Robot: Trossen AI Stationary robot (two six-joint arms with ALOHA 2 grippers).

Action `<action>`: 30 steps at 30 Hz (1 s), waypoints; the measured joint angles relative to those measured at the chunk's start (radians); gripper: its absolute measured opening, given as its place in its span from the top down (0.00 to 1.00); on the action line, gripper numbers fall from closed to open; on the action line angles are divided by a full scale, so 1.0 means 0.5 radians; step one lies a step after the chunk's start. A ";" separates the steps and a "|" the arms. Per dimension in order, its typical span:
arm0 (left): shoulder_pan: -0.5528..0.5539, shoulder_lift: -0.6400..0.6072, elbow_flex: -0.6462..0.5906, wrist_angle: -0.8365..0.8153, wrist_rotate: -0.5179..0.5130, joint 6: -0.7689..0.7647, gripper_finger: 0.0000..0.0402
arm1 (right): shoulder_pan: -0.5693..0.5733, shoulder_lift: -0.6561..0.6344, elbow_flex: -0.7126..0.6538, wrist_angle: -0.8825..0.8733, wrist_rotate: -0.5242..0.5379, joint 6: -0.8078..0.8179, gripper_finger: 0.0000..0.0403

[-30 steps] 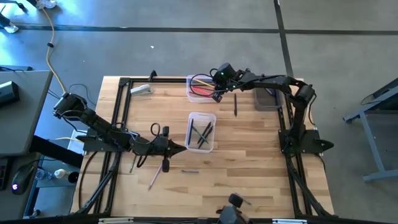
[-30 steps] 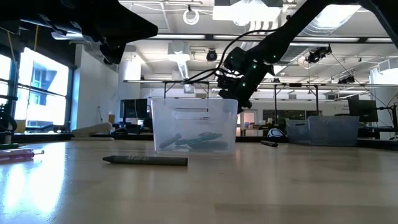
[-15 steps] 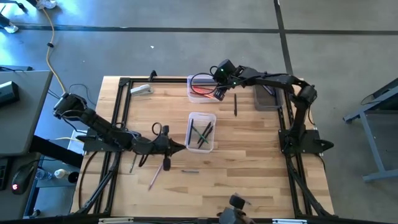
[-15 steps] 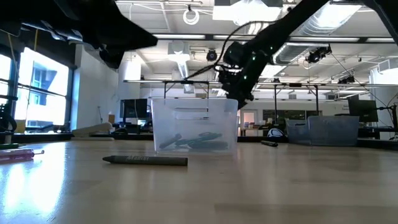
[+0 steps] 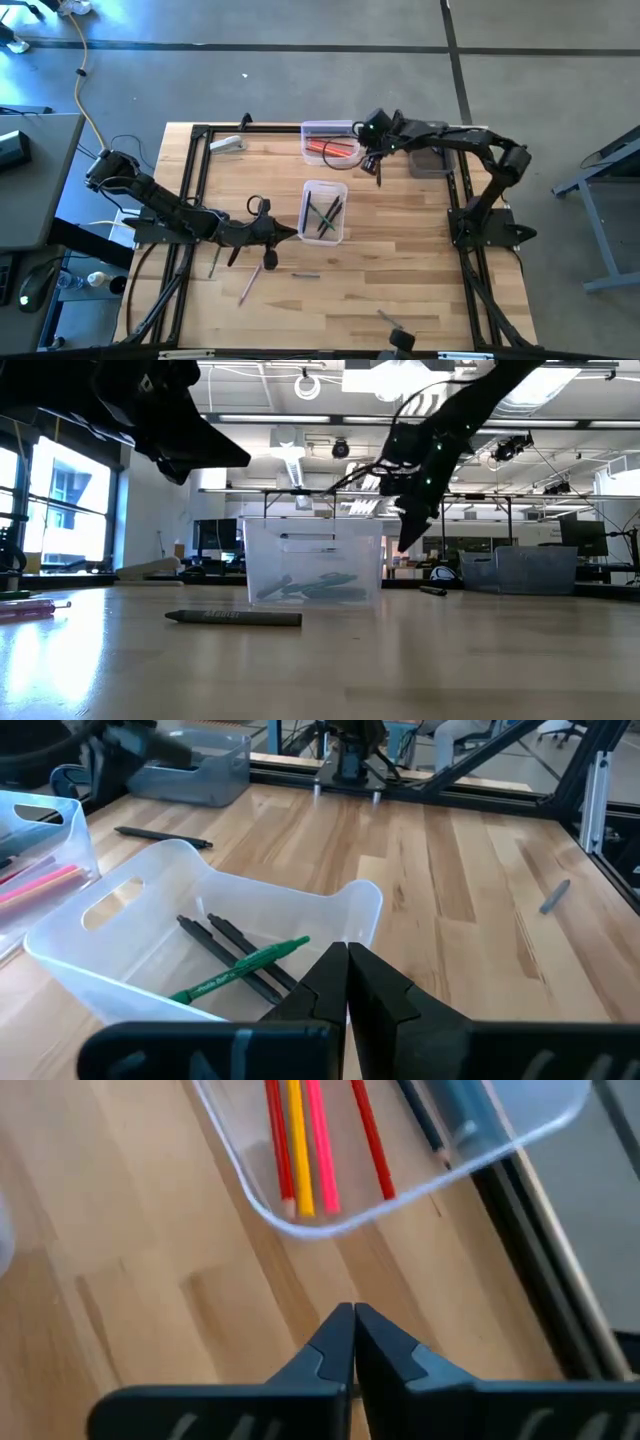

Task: Sort crayons/erasers/pens/pencils in bins
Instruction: Put the green color pencil into the top transparent bin

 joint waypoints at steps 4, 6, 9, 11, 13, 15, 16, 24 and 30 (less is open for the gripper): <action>0.000 0.000 0.000 -0.006 0.000 -0.019 1.00 | 0.016 0.004 -0.140 0.294 -0.088 0.065 1.00; 0.000 0.000 0.000 -0.007 0.000 -0.025 1.00 | 0.017 0.004 -0.158 0.357 -0.143 0.084 1.00; 0.002 0.000 0.000 -0.024 -0.002 -0.027 1.00 | 0.017 0.004 -0.165 0.389 -0.181 0.098 1.00; 0.002 0.000 0.000 -0.025 -0.005 -0.030 1.00 | 0.017 0.004 -0.165 0.420 -0.198 0.101 1.00; 0.002 0.000 0.000 -0.034 -0.007 -0.030 1.00 | 0.017 0.004 -0.165 0.448 -0.234 0.115 1.00; 0.002 0.000 0.000 -0.038 -0.006 -0.030 1.00 | 0.017 0.003 -0.165 0.468 -0.274 0.121 1.00; 0.002 0.000 0.000 -0.037 -0.007 -0.030 1.00 | 0.018 0.003 -0.165 0.477 -0.283 0.121 1.00; -0.027 -0.019 0.000 -0.086 0.058 -0.029 1.00 | 0.117 -0.134 -0.284 0.730 -0.319 0.037 1.00; -0.153 -0.072 0.008 -0.175 0.082 -0.029 1.00 | 0.244 -0.420 -0.853 1.469 -0.318 0.194 1.00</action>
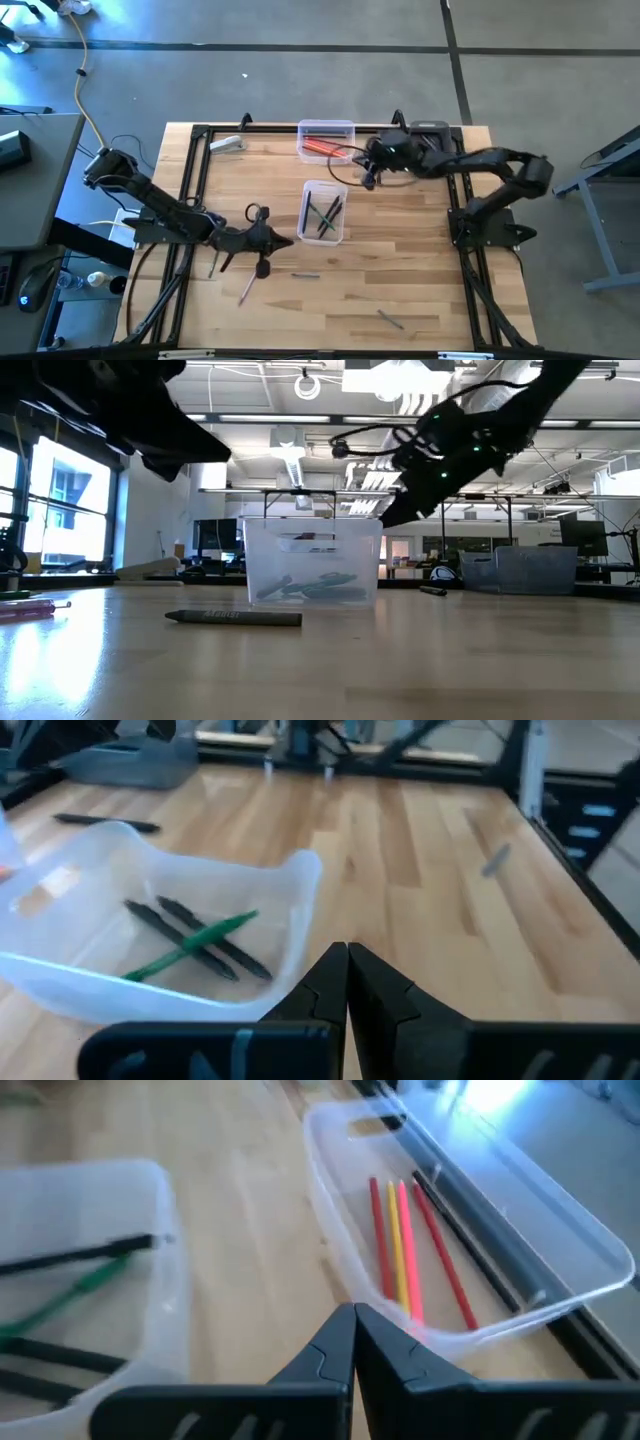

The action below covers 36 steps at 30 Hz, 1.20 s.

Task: Sort crayons/erasers/pens/pencils in bins
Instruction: Put the green color pencil into the top transparent bin

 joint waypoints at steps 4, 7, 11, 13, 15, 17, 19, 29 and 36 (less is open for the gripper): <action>-0.121 -0.017 0.112 -0.309 -0.003 -0.094 1.00 | 0.165 -0.277 -0.294 0.182 0.087 0.125 1.00; -0.230 -0.018 0.281 -0.696 -0.040 -0.252 1.00 | 0.339 -0.499 -0.426 0.224 0.248 0.151 1.00; -0.391 0.028 0.525 -1.202 -0.082 -0.515 1.00 | 0.582 -0.737 -0.515 0.209 0.393 0.181 1.00; -0.462 0.059 0.629 -1.414 -0.083 -0.694 1.00 | 0.710 -0.821 -0.537 0.208 0.435 0.182 1.00; -0.530 0.098 0.716 -1.603 -0.069 -0.870 1.00 | 0.841 -0.873 -0.546 0.211 0.500 0.182 1.00; -0.595 0.142 0.798 -1.775 -0.041 -1.031 1.00 | 0.960 -0.892 -0.547 0.216 0.581 0.160 1.00; -0.664 0.199 0.885 -1.930 -0.010 -1.157 1.00 | 1.060 -0.905 -0.547 0.205 0.651 0.124 1.00; -0.954 0.567 1.279 -2.498 0.280 -1.705 1.00 | 1.256 -0.903 -0.486 0.207 0.762 0.066 1.00; -1.048 0.627 1.313 -2.969 0.509 -2.311 0.99 | 1.259 -0.902 -0.485 0.194 0.762 0.076 1.00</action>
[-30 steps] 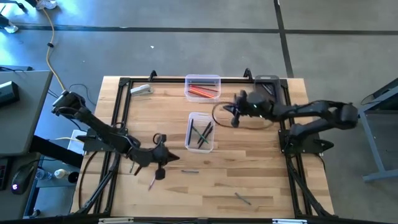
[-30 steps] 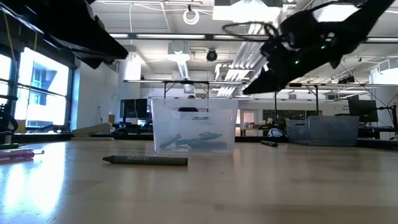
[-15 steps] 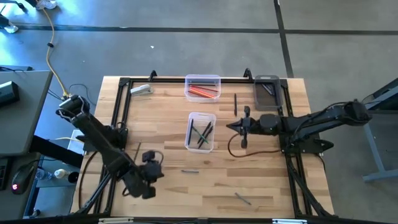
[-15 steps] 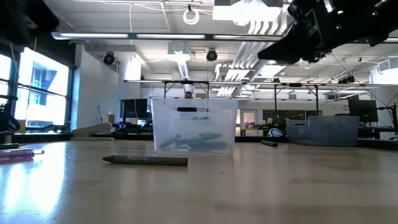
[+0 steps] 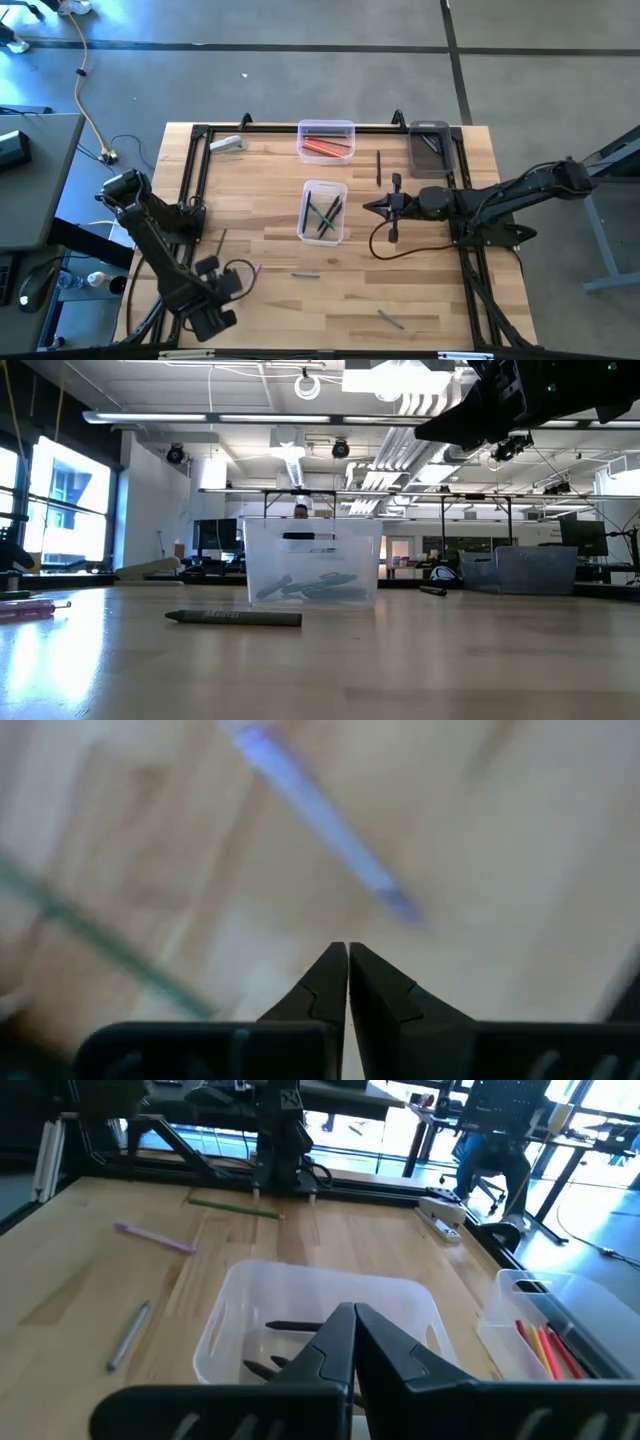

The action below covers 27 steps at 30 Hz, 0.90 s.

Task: Sort crayons/erasers/pens/pencils in bins
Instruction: Put the green color pencil into the top transparent bin

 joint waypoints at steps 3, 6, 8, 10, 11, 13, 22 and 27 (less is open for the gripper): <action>0.006 0.000 -0.001 -0.158 0.025 -0.114 0.96 | 0.007 0.000 0.000 -0.001 0.000 0.006 1.00; 0.012 -0.027 -0.059 -0.076 0.031 -0.159 0.92 | 0.019 0.000 0.000 -0.002 0.000 0.007 1.00; 0.022 -0.041 -0.131 0.011 0.058 -0.186 0.90 | 0.031 0.000 0.000 -0.002 0.000 0.007 1.00; 0.025 -0.067 -0.216 0.040 0.092 -0.238 0.86 | 0.040 0.000 0.000 -0.002 -0.001 0.007 1.00; 0.023 -0.088 -0.259 0.033 0.109 -0.263 0.85 | 0.046 0.000 0.000 -0.002 0.000 0.008 1.00; 0.018 -0.139 -0.346 0.064 0.116 -0.335 0.81 | 0.054 0.001 0.000 -0.002 -0.001 0.022 1.00; 0.018 -0.522 -0.743 0.201 0.104 -0.782 0.64 | 0.063 0.001 0.000 -0.002 -0.001 0.037 1.00; 0.024 -0.630 -0.910 0.243 0.169 -0.944 0.58 | 0.063 0.002 0.000 0.000 -0.001 0.029 1.00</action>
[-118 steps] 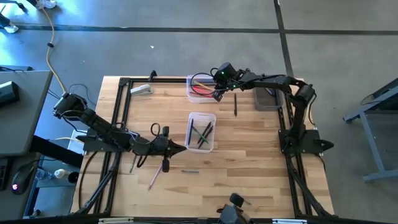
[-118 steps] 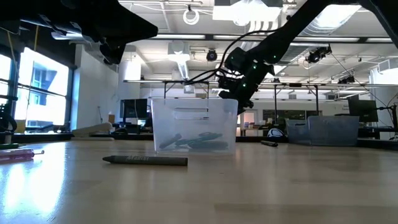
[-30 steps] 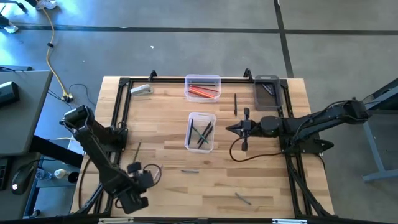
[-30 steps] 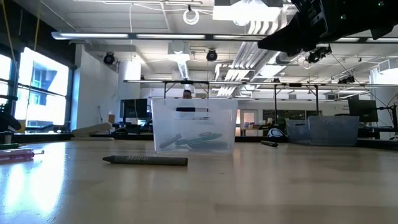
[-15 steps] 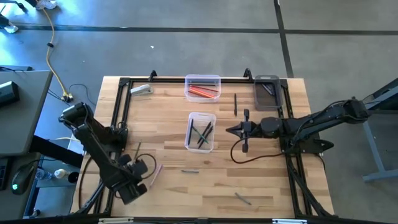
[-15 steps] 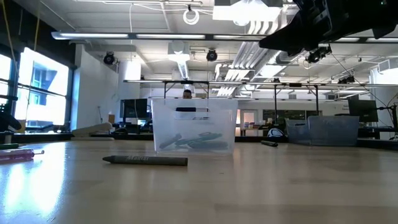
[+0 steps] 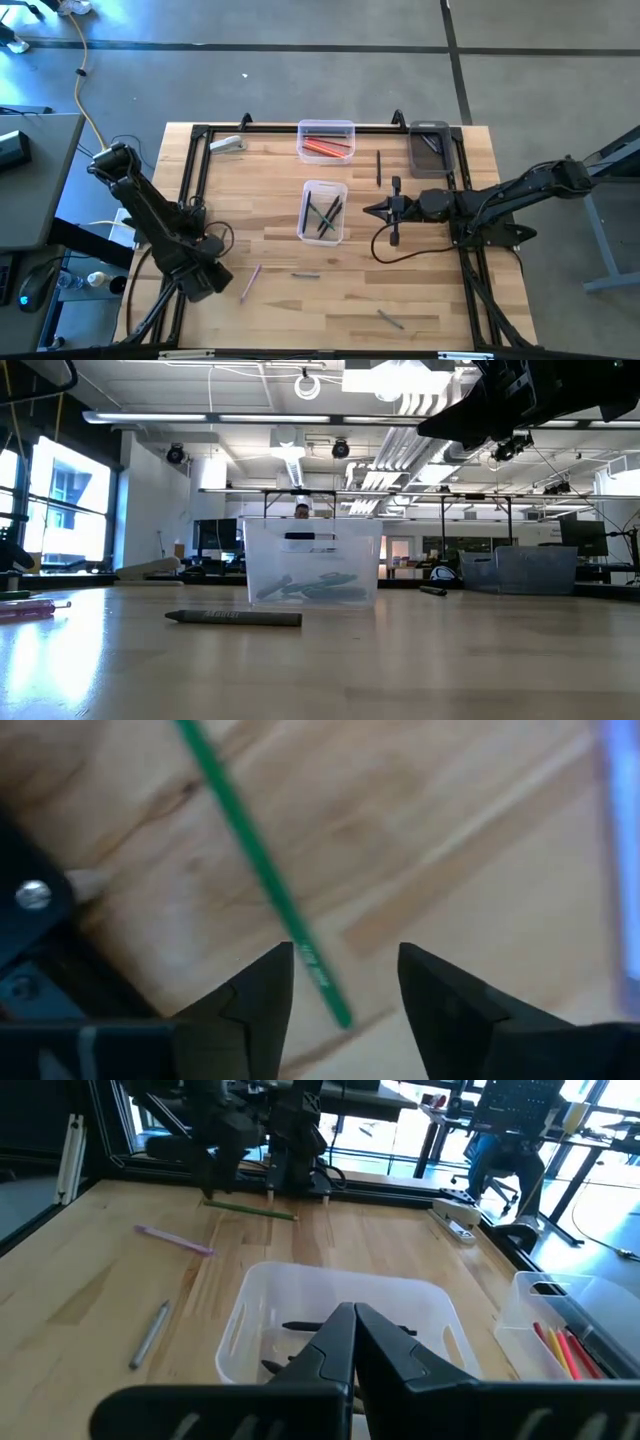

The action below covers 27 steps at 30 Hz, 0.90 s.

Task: Sort crayons/erasers/pens/pencils in bins
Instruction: Put the green color pencil into the top transparent bin

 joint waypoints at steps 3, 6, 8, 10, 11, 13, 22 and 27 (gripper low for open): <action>0.013 -0.001 -0.066 0.002 0.080 -0.032 0.56 | 0.000 0.000 0.000 0.003 0.000 -0.002 1.00; 0.013 -0.001 -0.126 0.097 0.095 -0.028 0.57 | 0.000 0.000 0.000 0.005 0.000 -0.007 1.00; 0.013 -0.001 -0.178 0.198 0.095 -0.030 0.58 | 0.000 0.000 0.000 0.005 0.000 -0.007 1.00; 0.013 -0.001 -0.223 0.283 0.104 -0.024 0.61 | 0.000 0.000 0.000 0.006 0.000 -0.007 1.00; 0.012 -0.007 -0.239 0.304 0.105 -0.012 0.62 | 0.000 0.000 0.000 0.006 0.000 -0.007 1.00; 0.012 -0.010 -0.259 0.318 0.102 0.009 0.67 | 0.000 0.000 0.000 0.006 0.000 -0.007 1.00; 0.013 -0.003 -0.243 0.346 0.111 0.331 0.89 | 0.000 0.000 0.000 0.013 -0.001 -0.007 1.00; 0.012 0.003 -0.214 0.363 0.118 0.470 0.97 | 0.000 0.000 0.000 0.013 -0.001 -0.007 1.00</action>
